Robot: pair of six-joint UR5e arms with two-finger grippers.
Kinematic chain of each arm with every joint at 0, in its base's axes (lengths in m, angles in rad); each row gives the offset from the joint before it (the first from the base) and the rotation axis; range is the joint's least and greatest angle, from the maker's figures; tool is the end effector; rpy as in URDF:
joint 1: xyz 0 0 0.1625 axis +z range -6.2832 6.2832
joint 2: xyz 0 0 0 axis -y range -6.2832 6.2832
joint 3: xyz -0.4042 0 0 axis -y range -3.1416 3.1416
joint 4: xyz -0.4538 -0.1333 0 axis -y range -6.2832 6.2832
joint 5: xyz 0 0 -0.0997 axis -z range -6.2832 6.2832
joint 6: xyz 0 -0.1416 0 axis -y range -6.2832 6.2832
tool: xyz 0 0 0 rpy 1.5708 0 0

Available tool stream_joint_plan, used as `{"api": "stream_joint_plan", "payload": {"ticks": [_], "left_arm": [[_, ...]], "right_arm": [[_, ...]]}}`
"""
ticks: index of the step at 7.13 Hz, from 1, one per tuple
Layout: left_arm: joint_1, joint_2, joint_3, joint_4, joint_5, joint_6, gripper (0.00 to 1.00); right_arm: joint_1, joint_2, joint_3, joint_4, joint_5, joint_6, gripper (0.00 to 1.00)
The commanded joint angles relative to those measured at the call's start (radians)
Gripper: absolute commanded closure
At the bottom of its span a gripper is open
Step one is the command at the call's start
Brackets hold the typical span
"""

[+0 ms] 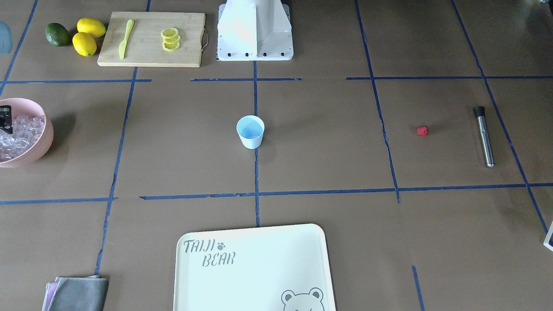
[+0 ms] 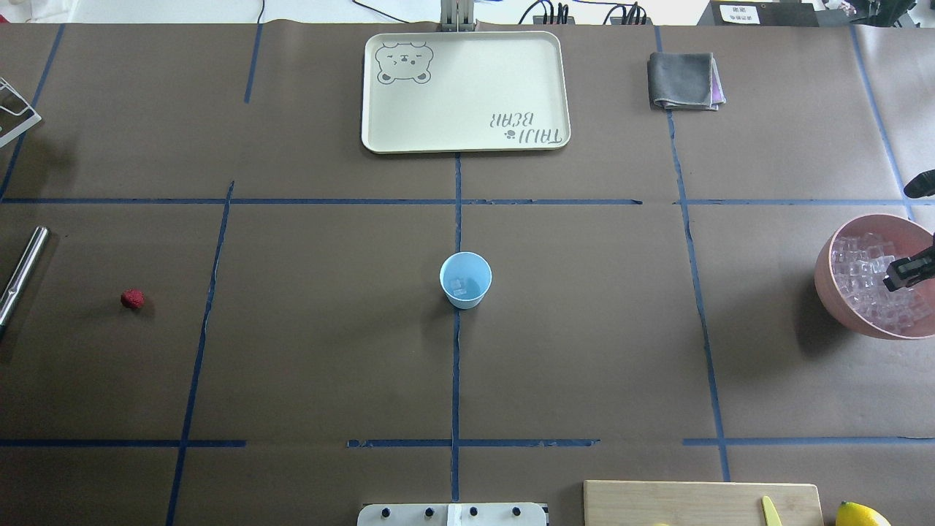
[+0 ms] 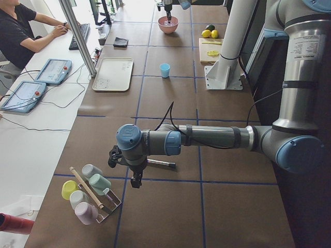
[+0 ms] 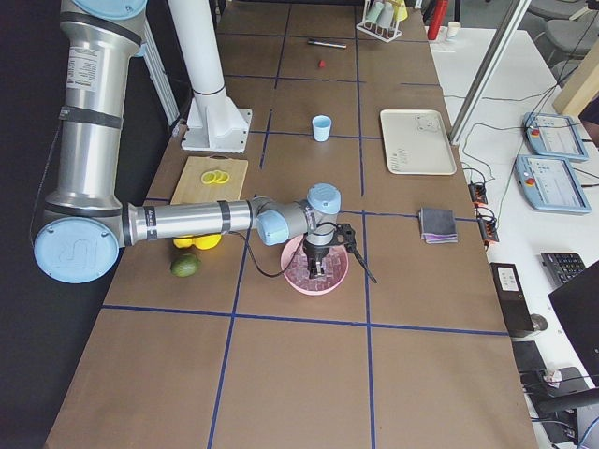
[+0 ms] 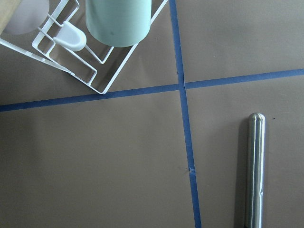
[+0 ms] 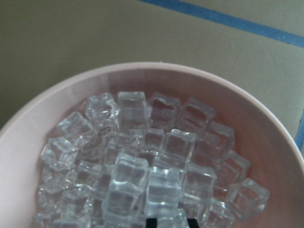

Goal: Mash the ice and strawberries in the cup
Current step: 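Grasp another ice cube from the pink bowl with the right gripper, then carry the ice cube with the right gripper into the blue cup and release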

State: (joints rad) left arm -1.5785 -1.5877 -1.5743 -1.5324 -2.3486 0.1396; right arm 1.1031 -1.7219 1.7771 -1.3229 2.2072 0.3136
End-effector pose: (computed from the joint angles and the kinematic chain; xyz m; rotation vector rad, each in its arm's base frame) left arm -0.0382 -0.5581 0.6600 0.0402 0.7774 0.1182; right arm -0.1912 -0.4876 0.6160 0.0303 -0.6969 -0.2442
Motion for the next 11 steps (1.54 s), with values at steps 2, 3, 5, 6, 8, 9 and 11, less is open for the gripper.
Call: {"api": "stream_joint_plan", "payload": {"ticks": [2, 3, 5, 6, 8, 9, 11], "left_arm": [[0.000, 0.000, -0.003, 0.000, -0.001, 0.000, 0.00], [0.000, 0.000, -0.003, 0.000, -0.001, -0.002, 0.00], [0.000, 0.000, -0.004, 0.000, -0.008, 0.000, 0.00], [0.000, 0.000, -0.004, 0.000, -0.008, 0.000, 0.00], [0.000, 0.000, -0.004, 0.000, -0.008, 0.000, 0.00], [0.000, 0.000, -0.004, 0.000, -0.008, 0.002, 0.00], [0.000, 0.000, -0.001, 0.000, -0.008, 0.003, 0.00]], "right_arm": [[0.000, -0.059, 0.120, -0.001, 0.095, 0.027, 1.00], [-0.006, -0.048, 0.142, 0.005, 0.152, 0.170, 1.00], [-0.067, 0.093, 0.180, 0.005, 0.169, 0.490, 1.00], [-0.125, 0.229, 0.180, 0.005, 0.163, 0.726, 1.00], [-0.309, 0.431, 0.179, 0.007, -0.006, 1.119, 1.00], [-0.473, 0.544, 0.148, -0.002, -0.158, 1.257, 1.00], [-0.595, 0.733, 0.011, -0.001, -0.288, 1.378, 1.00]]}}
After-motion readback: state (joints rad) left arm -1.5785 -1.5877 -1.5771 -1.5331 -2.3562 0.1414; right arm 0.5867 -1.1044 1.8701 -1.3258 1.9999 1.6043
